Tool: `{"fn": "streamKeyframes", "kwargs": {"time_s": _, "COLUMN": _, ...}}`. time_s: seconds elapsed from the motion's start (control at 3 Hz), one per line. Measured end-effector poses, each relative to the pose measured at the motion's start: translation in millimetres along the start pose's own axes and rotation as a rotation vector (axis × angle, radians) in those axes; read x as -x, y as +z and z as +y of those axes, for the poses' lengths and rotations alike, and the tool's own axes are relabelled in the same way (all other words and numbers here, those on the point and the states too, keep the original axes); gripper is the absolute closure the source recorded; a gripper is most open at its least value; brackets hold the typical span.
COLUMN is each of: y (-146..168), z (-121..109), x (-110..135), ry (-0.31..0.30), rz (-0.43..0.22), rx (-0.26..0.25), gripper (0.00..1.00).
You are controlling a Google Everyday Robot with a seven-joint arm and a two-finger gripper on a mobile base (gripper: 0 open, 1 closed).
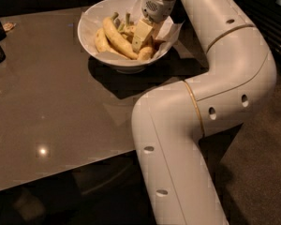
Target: Pick banana from white bowl
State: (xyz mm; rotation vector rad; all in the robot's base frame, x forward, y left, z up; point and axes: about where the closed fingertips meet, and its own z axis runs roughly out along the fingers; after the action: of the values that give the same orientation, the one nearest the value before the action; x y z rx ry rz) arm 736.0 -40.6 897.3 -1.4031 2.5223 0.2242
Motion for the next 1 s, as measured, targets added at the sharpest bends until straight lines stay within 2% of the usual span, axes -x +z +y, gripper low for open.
{"fn": "streamKeyframes", "kwargs": {"time_s": 0.67, "y": -8.5, "z": 0.1, "x": 2.6, "ry": 0.000, "rz": 0.000, "rx": 0.000, "gripper": 1.00}}
{"fn": "streamKeyframes", "kwargs": {"time_s": 1.0, "y": -0.1, "z": 0.0, "x": 0.0, "ry": 0.000, "rz": 0.000, "rx": 0.000, "gripper": 1.00}}
